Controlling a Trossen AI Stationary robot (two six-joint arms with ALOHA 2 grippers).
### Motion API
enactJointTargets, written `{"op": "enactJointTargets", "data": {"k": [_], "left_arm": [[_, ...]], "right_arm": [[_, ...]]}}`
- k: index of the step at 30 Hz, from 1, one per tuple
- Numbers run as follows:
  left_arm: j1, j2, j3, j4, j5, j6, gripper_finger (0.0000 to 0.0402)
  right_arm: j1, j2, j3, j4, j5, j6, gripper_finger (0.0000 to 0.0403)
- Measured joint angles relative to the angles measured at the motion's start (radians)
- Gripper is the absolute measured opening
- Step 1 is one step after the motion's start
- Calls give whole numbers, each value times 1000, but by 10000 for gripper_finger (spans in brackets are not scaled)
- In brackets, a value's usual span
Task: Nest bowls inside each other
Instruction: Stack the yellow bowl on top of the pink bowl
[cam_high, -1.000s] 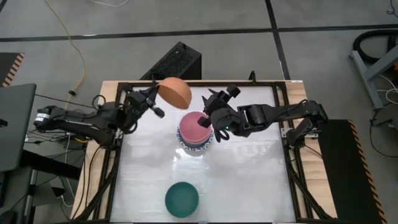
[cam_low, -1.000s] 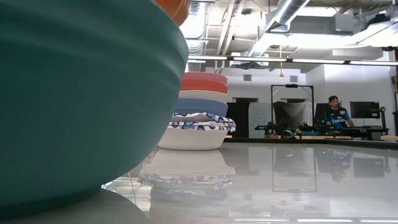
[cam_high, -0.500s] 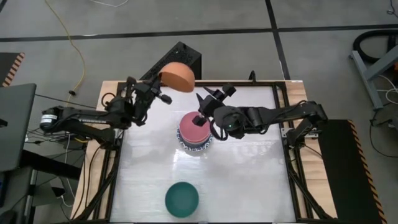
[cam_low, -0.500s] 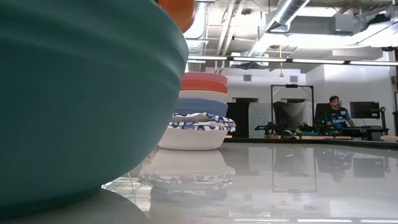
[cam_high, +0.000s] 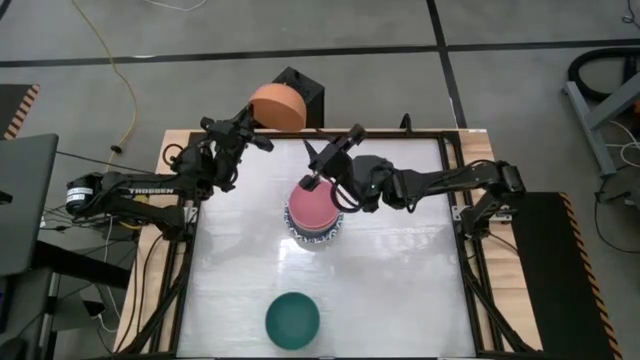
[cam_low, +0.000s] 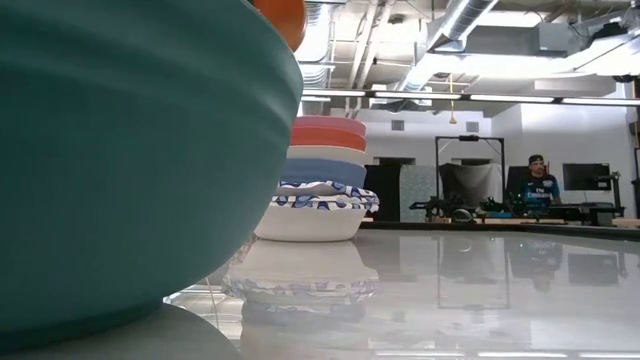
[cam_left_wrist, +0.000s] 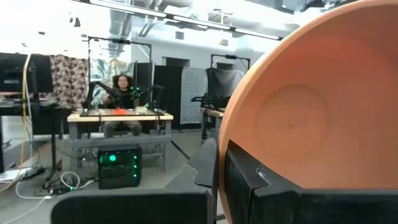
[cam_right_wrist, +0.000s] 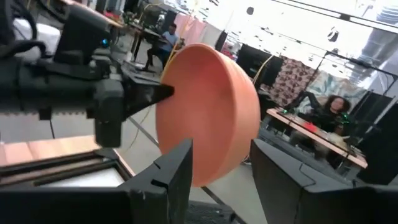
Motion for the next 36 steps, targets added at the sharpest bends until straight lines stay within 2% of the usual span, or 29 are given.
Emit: {"op": "enactJointTargets", "data": {"k": [10,17,21,27,31,36], "left_arm": [[34,17,0,18,36,-88,0],[58,124,0,109,45,-101,0],[57,192,-1,195,43,-63,0],[51,199,-1,243,30,-43,0],[37,188,-1,244,45,-31,0],[21,187,-1,243,39,26,0]], "right_arm": [[-68,0,-66,157,-103,32,179],[-112,0,-67,172,-152,31,179],[-124,0,-67,165,-152,2,179],[-130,20,-67,187,-149,-84,179],[-150,77,-66,255,-122,-155,179],[-163,166,-67,420,-72,-279,179]]}}
